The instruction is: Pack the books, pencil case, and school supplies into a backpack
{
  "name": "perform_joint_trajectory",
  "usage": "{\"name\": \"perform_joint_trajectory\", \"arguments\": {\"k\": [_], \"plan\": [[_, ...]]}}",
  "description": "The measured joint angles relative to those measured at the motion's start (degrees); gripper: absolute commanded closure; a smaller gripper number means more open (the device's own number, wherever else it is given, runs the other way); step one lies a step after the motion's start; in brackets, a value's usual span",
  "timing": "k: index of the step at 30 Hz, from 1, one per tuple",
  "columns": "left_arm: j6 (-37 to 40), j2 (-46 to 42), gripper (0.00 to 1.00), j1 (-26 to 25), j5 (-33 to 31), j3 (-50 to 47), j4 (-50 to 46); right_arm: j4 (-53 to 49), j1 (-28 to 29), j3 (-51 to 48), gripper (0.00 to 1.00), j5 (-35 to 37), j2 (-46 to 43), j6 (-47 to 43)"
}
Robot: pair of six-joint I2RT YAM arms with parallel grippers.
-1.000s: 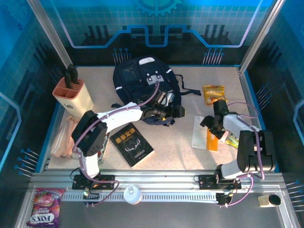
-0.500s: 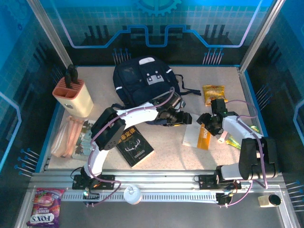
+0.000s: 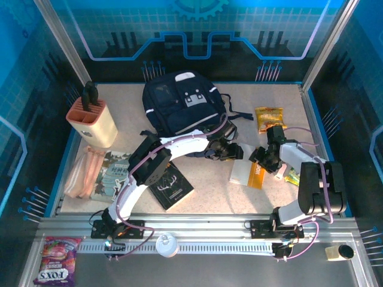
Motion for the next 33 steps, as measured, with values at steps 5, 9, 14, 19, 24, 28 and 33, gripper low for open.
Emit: {"name": "perform_joint_trajectory", "arguments": {"k": [5, 9, 14, 19, 24, 28, 33], "plan": [[0.0, 1.0, 0.6, 0.0, -0.2, 0.4, -1.0, 0.0, 0.0, 1.1, 0.42, -0.9, 1.3, -0.8], [0.0, 1.0, 0.6, 0.0, -1.0, 0.4, -1.4, 0.2, 0.0, 1.4, 0.43, -1.5, 1.8, -1.1], [0.0, 1.0, 0.56, 0.0, -2.6, 0.4, -2.1, 0.2, 0.0, 1.5, 0.43, -1.7, 2.0, -1.2], [0.0, 1.7, 0.57, 0.0, -3.2, 1.1, -2.4, 0.3, -0.1, 1.5, 0.44, -1.7, 2.1, -1.2], [-0.7, 3.3, 0.58, 0.0, -2.4, 3.3, -3.1, 0.3, -0.3, 1.6, 0.44, -1.9, 2.2, -1.2], [-1.3, 3.9, 0.58, 0.2, -1.5, 4.3, -3.7, 0.3, -0.6, 1.6, 0.44, -2.6, 2.2, -1.2], [-2.0, 4.6, 0.6, 0.7, 1.0, 5.6, -4.7, 0.5, -1.2, 1.6, 0.45, -3.6, 2.4, -1.1]]}}
